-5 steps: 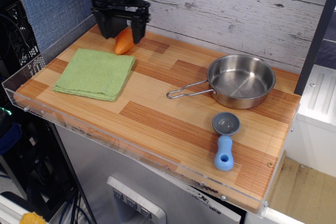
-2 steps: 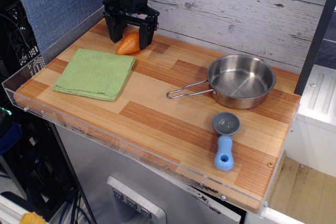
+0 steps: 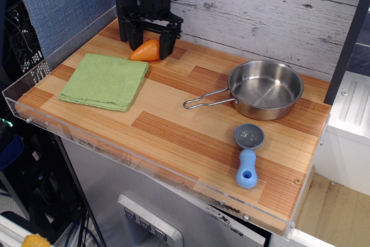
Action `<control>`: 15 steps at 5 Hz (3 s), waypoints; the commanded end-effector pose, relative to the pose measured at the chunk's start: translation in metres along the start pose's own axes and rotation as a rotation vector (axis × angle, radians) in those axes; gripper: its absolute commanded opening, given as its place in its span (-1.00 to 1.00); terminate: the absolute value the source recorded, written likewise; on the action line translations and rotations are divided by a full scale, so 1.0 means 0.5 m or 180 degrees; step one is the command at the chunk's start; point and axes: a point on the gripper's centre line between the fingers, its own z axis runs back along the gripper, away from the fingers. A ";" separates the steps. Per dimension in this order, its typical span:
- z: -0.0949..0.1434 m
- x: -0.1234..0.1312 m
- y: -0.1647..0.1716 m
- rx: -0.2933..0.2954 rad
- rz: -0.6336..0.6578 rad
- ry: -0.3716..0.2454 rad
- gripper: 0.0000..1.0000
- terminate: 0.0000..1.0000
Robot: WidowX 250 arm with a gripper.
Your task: Put the carrot into the silver pan.
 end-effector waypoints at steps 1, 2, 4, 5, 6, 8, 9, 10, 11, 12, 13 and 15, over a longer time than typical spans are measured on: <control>0.027 0.006 0.000 0.0053 0.0019 -0.0142 -1.00 -1.00; 0.026 0.004 0.000 0.0051 0.0032 -0.0143 -1.00 -1.00; 0.072 -0.012 0.003 0.0077 0.0165 -0.0369 -1.00 -1.00; 0.142 -0.027 -0.015 0.0079 0.0320 -0.0706 -1.00 -1.00; 0.201 -0.024 -0.094 -0.0006 0.0159 -0.0971 -1.00 -1.00; 0.218 -0.013 -0.291 -0.0298 -0.1135 -0.1078 -1.00 -1.00; 0.202 -0.034 -0.391 -0.0215 -0.1540 -0.0990 -1.00 -1.00; 0.194 -0.062 -0.490 -0.0146 -0.1649 -0.0968 -1.00 -1.00; 0.180 -0.073 -0.486 -0.0131 -0.1552 -0.0920 -1.00 -1.00; 0.168 -0.072 -0.448 -0.0135 -0.1382 -0.0882 -1.00 -1.00; 0.164 -0.068 -0.405 -0.0084 -0.1191 -0.0860 -1.00 -1.00; 0.136 -0.064 -0.377 -0.0103 -0.1081 -0.0727 -1.00 -1.00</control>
